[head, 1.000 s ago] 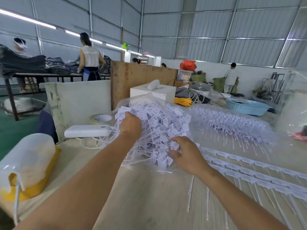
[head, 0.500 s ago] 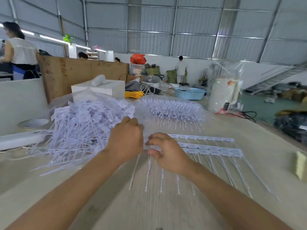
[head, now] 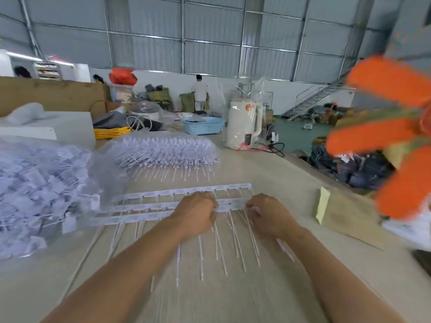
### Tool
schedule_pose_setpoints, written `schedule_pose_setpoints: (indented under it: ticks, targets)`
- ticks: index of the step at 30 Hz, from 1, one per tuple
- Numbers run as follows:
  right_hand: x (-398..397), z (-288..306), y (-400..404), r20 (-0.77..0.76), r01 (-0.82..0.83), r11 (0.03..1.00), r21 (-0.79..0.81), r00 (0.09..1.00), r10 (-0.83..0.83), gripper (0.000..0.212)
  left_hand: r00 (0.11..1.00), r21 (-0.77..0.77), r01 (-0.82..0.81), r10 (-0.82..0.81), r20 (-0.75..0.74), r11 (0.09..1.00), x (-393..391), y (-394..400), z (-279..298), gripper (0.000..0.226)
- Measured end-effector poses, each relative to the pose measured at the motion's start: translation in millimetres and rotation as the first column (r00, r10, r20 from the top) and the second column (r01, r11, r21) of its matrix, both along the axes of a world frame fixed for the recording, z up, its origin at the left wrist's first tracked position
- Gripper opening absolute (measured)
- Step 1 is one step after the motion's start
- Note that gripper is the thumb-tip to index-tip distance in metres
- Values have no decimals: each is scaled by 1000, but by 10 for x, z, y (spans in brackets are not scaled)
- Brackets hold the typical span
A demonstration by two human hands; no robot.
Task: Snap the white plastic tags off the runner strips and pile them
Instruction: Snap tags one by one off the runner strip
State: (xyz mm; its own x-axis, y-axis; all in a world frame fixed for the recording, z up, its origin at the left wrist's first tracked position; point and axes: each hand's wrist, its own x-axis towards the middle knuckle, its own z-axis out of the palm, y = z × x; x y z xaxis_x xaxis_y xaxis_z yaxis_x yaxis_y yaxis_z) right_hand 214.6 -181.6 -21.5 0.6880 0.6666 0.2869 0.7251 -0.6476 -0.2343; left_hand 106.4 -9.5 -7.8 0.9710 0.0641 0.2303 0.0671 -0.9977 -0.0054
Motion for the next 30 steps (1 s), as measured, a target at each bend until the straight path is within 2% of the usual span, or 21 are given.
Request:
schedule_pose_setpoints:
  ticks: [5, 11, 14, 16, 17, 19, 20, 22, 23, 24, 25, 27, 28, 30]
  targets:
    - [90, -37, 15, 26, -39, 999, 14, 999, 39, 25, 991, -1, -135, 135, -5, 991, 217, -115, -112, 35]
    - [67, 44, -15, 62, -57, 998, 9, 997, 56, 25, 990, -139, -139, 139, -7, 981, 124, -179, 5, 30]
    - [0, 141, -28, 20, -97, 985, 146, 995, 95, 24, 994, -290, -107, 111, -2, 951, 61, -258, 127, 16]
    - [-79, 208, -8, -62, -132, 945, 299, 986, 157, 18, 996, -379, -64, 85, 38, 923, 55, -340, 177, 20]
    - [-123, 233, 4, -117, -137, 922, 362, 975, 191, 14, 994, -377, -46, 78, 71, 925, 60, -379, 189, 21]
    - [-200, 265, 11, -283, -96, 871, 482, 923, 259, 11, 988, -364, -35, 88, 129, 931, 66, -433, 194, 24]
    - [-232, 279, 0, -392, -51, 836, 546, 866, 309, 11, 985, -384, -35, 98, 145, 923, 70, -439, 195, 24]
    - [-279, 296, -31, -586, 68, 774, 629, 696, 415, 6, 981, -438, -26, 107, 162, 899, 82, -425, 204, 24]
    - [-293, 301, -44, -634, 110, 760, 640, 635, 442, 5, 980, -454, -23, 111, 168, 891, 84, -415, 208, 25]
    - [-300, 300, -50, -648, 121, 759, 640, 615, 449, 5, 980, -465, -25, 115, 165, 885, 82, -404, 208, 30]
    - [-305, 300, -52, -634, 102, 764, 637, 632, 445, 6, 982, -472, -39, 122, 147, 881, 73, -395, 202, 36]
    - [-316, 302, -40, -548, 29, 787, 616, 734, 402, 5, 986, -489, -83, 142, 85, 868, 57, -391, 198, 44]
    - [-318, 299, -32, -495, 3, 797, 604, 785, 372, 5, 988, -544, -94, 144, 50, 834, 57, -396, 201, 44]
    - [-319, 294, -13, -405, -24, 804, 594, 855, 325, 12, 990, -729, -89, 138, 7, 679, 65, -404, 235, 40]
